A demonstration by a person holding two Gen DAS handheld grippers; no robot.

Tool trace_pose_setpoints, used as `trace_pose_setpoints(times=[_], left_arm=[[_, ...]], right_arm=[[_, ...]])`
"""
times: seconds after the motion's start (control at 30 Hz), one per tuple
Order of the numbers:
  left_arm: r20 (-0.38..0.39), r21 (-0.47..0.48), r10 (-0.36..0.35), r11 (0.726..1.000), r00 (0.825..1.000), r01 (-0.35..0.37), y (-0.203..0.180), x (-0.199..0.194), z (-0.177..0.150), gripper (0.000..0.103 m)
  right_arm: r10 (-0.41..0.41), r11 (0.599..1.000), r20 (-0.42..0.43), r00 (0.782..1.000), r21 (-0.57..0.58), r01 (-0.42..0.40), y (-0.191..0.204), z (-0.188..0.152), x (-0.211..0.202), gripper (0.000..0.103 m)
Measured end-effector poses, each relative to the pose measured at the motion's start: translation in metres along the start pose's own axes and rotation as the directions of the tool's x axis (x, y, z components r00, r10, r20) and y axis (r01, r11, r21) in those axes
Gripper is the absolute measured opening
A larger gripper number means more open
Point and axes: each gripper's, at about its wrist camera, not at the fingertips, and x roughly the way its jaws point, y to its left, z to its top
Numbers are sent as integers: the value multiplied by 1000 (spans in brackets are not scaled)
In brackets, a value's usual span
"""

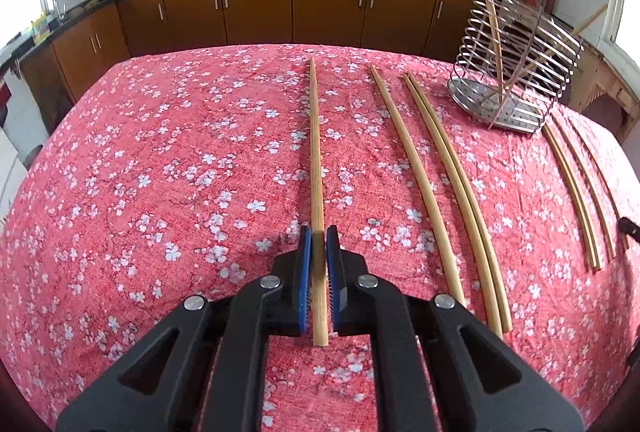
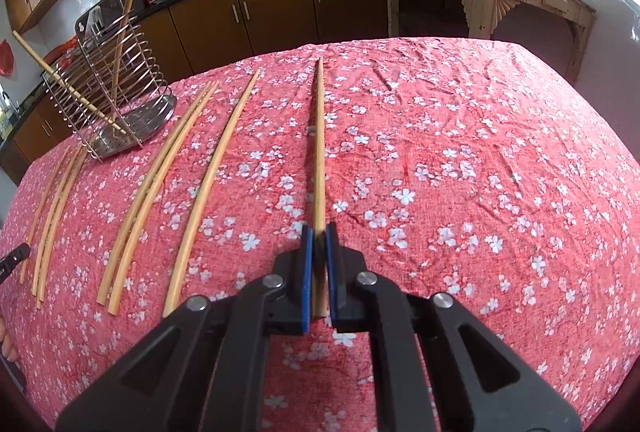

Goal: Organize utensils
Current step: 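Lift the chopsticks with both tools and carry them above the wire holder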

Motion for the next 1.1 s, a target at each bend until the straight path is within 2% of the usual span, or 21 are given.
trace_pose_setpoints(times=[0.17, 0.33, 0.4, 0.57, 0.67, 0.8, 0.93, 1.1], left_arm=[[0, 22, 20, 1000, 1000, -20, -9, -1, -5, 8], [-4, 25, 9, 1000, 1000, -9, -10, -3, -9, 7], [3, 21, -1, 1000, 1000, 1, -8, -10, -10, 7], [132, 32, -39, 999, 991, 35, -2, -52, -1, 7], [217, 27, -63, 998, 974, 59, 2, -79, 8, 7], [330, 10, -94, 995, 939, 96, 8, -117, 22, 7], [389, -9, -99, 994, 916, 111, 9, -135, 39, 7], [430, -36, -95, 992, 898, 122, 14, -148, 55, 7]], right_arm=[[9, 1000, -6, 1000, 2, -9, -4, -3, -3, 8], [32, 999, -7, 999, 22, -31, -8, -5, -8, 8], [26, 1000, 26, 999, 14, -26, -10, -5, -18, 8], [5, 1000, 150, 989, -21, -2, -12, 3, -59, 8], [2, 1000, 242, 970, -31, 6, -15, 13, -89, 8], [15, 999, 365, 931, -40, 0, -17, 27, -127, 8], [37, 999, 454, 890, -52, -15, -14, 41, -157, 8], [52, 998, 505, 862, -50, -31, -11, 56, -172, 8]])
